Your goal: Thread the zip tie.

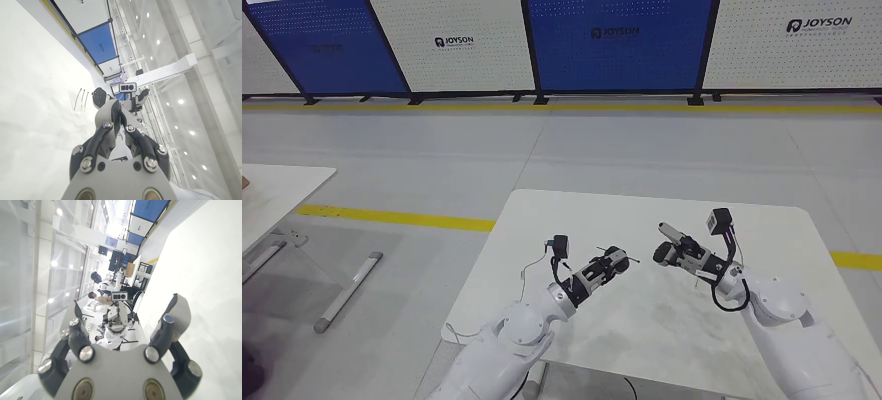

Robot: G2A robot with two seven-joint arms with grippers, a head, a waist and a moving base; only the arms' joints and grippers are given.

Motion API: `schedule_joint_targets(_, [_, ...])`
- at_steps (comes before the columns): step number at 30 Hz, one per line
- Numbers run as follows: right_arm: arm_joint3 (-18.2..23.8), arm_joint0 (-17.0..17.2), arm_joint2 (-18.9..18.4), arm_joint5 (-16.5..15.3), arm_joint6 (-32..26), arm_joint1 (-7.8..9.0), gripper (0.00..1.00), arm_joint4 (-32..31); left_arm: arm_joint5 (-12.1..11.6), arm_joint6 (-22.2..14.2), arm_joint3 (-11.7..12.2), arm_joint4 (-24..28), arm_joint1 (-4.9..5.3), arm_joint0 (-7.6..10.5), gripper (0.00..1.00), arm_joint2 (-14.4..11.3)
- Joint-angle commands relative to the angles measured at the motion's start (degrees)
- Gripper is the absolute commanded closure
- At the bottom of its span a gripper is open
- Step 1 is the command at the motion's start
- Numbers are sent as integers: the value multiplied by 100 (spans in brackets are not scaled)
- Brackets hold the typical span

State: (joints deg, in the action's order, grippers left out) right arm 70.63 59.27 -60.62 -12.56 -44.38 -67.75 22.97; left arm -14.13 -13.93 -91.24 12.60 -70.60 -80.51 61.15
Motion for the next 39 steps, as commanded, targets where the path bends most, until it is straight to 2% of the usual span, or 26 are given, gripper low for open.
schedule_joint_targets(1, [0,0,0,0,0,0,0,0,8,1,-6,-8,1,-4,100,6])
schedule_joint_targets(8, [0,0,0,0,0,0,0,0,17,14,0,-21,1,-2,100,5])
schedule_joint_targets(11, [0,0,0,0,0,0,0,0,128,0,239,-92,-24,158,100,-94])
schedule_joint_targets(14, [0,0,0,0,0,0,0,0,65,-38,475,-20,-57,319,100,-181])
schedule_joint_targets(22, [10,22,-8,12,41,1,0,-6,65,-38,475,-20,-57,319,100,-181])
schedule_joint_targets(24, [50,55,-92,63,69,31,0,-183,65,-38,475,-20,-57,319,100,-181])
schedule_joint_targets(27, [112,70,-326,218,-278,119,0,-338,65,-38,475,-20,-57,319,100,-181])
schedule_joint_targets(30, [170,71,-708,497,-985,256,0,-381,65,-38,475,-20,-57,319,100,-181])
schedule_joint_targets(31, [171,37,-852,721,-1334,318,0,-461,65,-38,475,-20,-57,319,100,-181])
schedule_joint_targets(33, [265,-132,-976,1068,-1915,428,0,-1027,65,-38,475,-20,-57,319,100,-181])
schedule_joint_targets(35, [438,-276,-1077,1424,-2256,514,0,-1488,65,-38,475,-20,-57,319,100,-181])
schedule_joint_targets(39, [438,-276,-1077,1424,-2256,514,0,-1488,65,-38,475,-20,-57,319,100,-181])
